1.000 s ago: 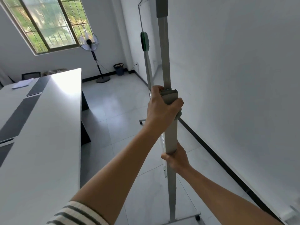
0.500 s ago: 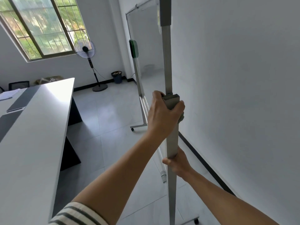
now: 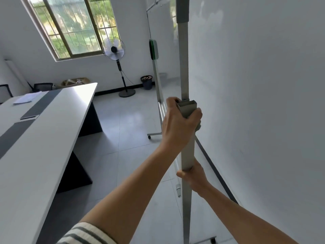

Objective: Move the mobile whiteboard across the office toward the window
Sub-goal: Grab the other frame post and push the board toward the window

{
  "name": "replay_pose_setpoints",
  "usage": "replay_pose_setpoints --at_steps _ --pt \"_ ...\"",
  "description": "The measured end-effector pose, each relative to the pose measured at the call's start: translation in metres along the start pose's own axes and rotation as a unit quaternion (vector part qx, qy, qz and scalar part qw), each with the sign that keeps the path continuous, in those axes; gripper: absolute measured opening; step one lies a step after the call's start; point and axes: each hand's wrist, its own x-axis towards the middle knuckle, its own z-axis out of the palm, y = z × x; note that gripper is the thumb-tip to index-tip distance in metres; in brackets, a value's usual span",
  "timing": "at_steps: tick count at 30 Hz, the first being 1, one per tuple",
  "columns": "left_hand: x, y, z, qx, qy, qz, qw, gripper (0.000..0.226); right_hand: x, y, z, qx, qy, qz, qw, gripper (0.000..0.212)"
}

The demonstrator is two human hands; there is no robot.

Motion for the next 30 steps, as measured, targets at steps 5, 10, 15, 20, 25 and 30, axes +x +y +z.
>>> replay_pose_setpoints --at_steps 5,10,15,20,25,30 --pt "0.089 -0.018 0.013 0.025 0.024 -0.023 0.999 0.04 0.097 -0.014 -0.008 -0.029 -0.027 -0.02 0.999 0.064" --pt "0.174 -0.041 0.023 0.029 0.046 -0.025 0.998 0.041 0.184 -0.026 -0.012 -0.043 -0.045 -0.029 0.998 0.066" --pt "0.262 -0.065 0.032 0.041 0.057 -0.006 0.997 0.04 0.274 -0.036 -0.011 -0.05 -0.061 -0.041 0.996 0.068" --pt "0.356 -0.09 0.038 0.073 0.059 0.012 0.995 0.04 0.371 -0.052 -0.01 -0.054 -0.069 -0.031 0.996 0.058" --pt "0.443 -0.113 0.033 0.086 0.038 0.011 0.995 0.047 0.459 -0.073 -0.005 -0.03 -0.095 -0.007 0.995 0.049" --pt "0.524 -0.136 0.031 0.081 0.039 0.008 0.996 0.049 0.547 -0.086 0.003 -0.02 -0.115 -0.001 0.993 0.048"
